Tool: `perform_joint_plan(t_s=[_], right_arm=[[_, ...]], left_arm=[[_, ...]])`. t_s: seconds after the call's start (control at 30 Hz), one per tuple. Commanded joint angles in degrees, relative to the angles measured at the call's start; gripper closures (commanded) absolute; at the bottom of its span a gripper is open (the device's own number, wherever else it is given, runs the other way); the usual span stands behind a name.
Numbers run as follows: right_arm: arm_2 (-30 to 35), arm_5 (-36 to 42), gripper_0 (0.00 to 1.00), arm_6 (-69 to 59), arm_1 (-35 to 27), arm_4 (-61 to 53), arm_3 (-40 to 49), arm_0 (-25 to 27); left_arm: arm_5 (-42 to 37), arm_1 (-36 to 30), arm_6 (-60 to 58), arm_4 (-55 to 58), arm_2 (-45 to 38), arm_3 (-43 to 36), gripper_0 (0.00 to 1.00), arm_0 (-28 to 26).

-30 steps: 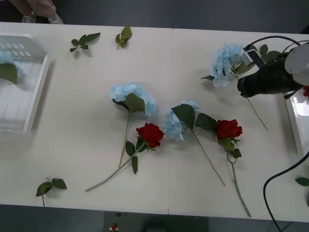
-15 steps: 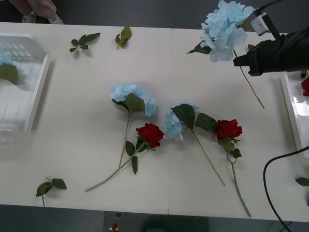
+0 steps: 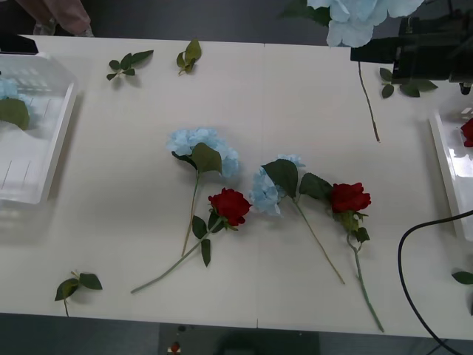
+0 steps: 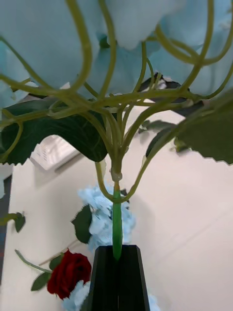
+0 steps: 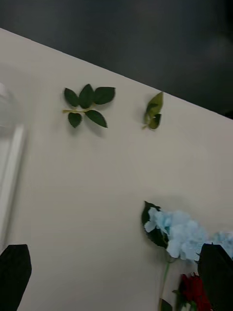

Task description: Put the red flowers into the right box and the blue flowers into the left box

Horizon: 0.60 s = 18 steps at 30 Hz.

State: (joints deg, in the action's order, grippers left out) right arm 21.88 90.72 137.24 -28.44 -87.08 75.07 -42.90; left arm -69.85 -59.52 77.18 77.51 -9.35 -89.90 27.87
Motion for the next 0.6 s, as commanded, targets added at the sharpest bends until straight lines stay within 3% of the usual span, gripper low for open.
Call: perform_joint_plan(t_s=[0.03,0.17,0.37,0.6], right_arm=[[-0.2,-0.1,1.00,-0.2,1.1,-5.6,1.7,-2.6],[-0.3,-0.2,1.00,-3.7,1.9,-9.4,1.7,-3.2],[-1.5,-0.5,1.00,-10.7,3.0,-13.6,1.8,-4.5],[-4.4,-4.0,1.00,-19.0,4.2,-15.8,3.9,-5.0]], left_arm=[[0.4,1.2,1.7,1.2,-3.0,-9.3,0.00,-4.9],[-0.2,4.3,2.3,1.0,-4.3,-16.5,0.00,-8.8],[-7.6,11.4,1.9,-1.7,-5.6,-27.4,0.00,-10.6],[-7.7,19.0,0.9,0.0,-5.4,-37.4,0.00,-14.9]])
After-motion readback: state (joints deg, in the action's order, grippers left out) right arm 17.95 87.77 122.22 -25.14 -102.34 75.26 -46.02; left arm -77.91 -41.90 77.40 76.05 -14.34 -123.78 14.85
